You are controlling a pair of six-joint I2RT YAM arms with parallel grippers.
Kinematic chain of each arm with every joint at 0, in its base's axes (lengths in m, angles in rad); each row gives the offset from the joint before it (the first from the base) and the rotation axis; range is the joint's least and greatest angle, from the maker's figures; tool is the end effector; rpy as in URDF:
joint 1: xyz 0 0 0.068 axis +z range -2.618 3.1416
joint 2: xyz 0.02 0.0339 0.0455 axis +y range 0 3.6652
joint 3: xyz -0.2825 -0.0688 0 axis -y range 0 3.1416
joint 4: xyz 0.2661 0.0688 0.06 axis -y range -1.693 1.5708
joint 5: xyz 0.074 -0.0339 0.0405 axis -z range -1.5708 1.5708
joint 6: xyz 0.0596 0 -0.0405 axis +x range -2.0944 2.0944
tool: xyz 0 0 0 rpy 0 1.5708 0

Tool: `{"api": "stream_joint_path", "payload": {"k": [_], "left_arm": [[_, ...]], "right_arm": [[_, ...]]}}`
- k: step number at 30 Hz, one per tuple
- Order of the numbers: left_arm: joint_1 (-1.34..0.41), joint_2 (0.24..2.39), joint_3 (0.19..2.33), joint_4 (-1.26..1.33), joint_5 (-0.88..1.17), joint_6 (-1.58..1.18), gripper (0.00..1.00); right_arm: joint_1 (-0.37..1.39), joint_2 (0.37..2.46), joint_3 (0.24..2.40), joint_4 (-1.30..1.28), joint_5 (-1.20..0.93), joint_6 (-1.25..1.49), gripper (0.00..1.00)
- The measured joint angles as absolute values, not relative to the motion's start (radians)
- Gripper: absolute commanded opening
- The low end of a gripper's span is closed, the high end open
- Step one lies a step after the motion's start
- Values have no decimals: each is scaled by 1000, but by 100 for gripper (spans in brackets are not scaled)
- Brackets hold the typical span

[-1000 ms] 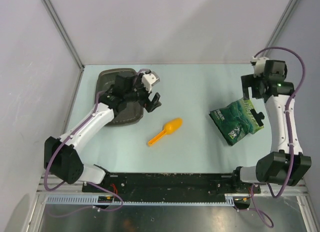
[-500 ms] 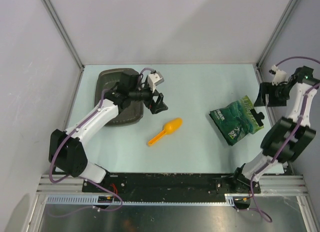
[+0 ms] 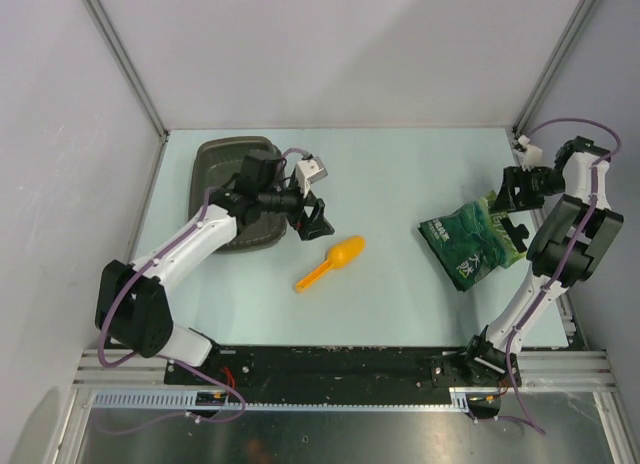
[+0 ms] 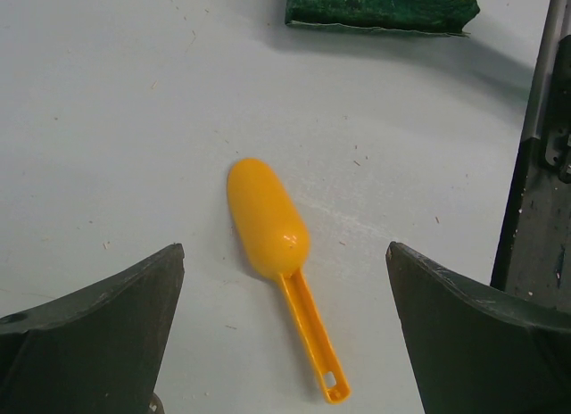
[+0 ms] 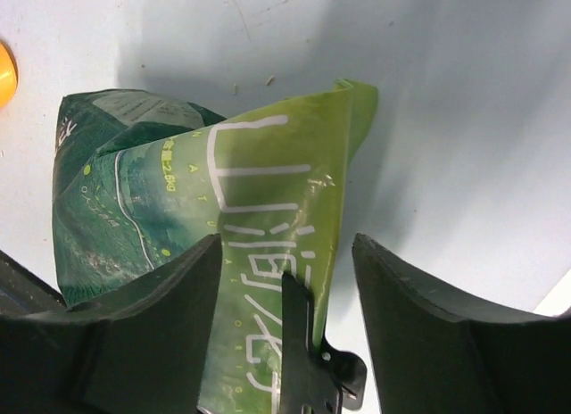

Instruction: Fill the litter box with clean litter

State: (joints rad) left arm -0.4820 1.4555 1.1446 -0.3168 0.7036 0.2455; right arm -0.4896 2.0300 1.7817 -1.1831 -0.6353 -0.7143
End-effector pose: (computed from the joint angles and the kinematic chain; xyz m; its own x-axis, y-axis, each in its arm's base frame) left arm 0.2975 -0.1991 0.2997 -0.3061 0.3693 -0.8775 0.9194 0.3538 -0.1718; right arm 0.4004 -0.1733 0.2387 -0.8606 -0.1389 -0.4899 -0.3415 0.8711 0.3530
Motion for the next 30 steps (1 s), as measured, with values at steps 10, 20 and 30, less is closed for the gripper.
{"api": "stream_joint_path", "payload": {"k": [10,20,30], "left_arm": [[-482,1452,1145,-317,703,263,100],[-482,1435,1145,-327,666,295,100],[-484,1343,1101,-265,657,313,100]], "right_arm": [[-461,2051,1718,-1169,-661,-805,0],[-195,1779,1628,-1137,-612,-847,0],[188,1628,1577,-1150,-637,-826,0]]}}
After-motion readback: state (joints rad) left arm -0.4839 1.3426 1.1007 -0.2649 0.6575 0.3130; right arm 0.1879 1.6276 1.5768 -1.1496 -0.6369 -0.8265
